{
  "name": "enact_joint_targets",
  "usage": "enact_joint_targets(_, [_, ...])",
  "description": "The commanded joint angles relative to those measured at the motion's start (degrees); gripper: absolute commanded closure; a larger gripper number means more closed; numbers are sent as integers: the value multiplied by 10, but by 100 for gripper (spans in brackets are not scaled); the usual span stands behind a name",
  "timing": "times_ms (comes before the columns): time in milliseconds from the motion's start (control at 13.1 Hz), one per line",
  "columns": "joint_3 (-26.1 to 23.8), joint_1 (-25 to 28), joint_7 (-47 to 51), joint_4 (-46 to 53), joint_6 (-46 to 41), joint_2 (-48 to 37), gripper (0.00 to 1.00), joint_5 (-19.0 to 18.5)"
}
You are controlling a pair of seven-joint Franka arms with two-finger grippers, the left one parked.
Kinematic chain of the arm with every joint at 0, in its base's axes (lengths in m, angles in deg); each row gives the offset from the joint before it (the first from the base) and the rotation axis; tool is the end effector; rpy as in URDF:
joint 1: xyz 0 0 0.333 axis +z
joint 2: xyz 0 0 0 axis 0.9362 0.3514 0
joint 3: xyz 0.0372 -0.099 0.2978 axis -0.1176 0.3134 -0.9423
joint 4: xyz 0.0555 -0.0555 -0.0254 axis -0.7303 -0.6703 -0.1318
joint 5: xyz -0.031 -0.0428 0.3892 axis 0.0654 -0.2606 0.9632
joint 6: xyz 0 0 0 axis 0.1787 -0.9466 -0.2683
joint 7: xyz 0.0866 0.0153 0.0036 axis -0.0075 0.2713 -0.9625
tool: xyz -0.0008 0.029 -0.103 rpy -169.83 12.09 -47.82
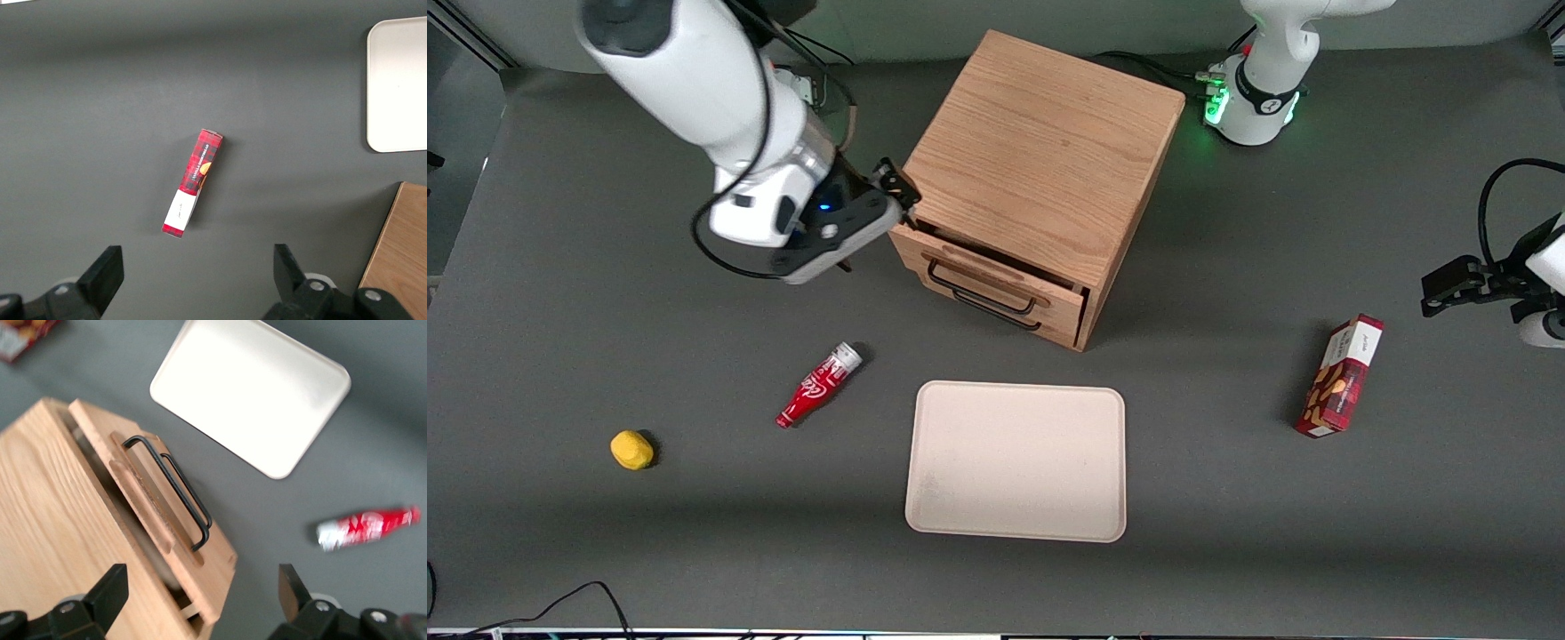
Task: Open upper drawer
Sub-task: 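Move the right gripper toward the black handle of the wooden drawer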
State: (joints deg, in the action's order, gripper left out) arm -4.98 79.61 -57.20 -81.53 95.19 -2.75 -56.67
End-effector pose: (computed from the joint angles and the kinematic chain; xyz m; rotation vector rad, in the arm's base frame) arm 0.5355 0.3654 0.5875 -2.8269 -0.8845 -0.0849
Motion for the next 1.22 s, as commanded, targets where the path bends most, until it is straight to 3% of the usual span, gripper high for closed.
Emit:
enact_joint_targets(0, [-31,-10,-119,25,30,49,0,-44])
enact_joint_targets(686, [-37,0,-120,-35,143,129,0,-42])
enact_joint_targets(1143, [-47,11,-121,-53,146,147,0,-42])
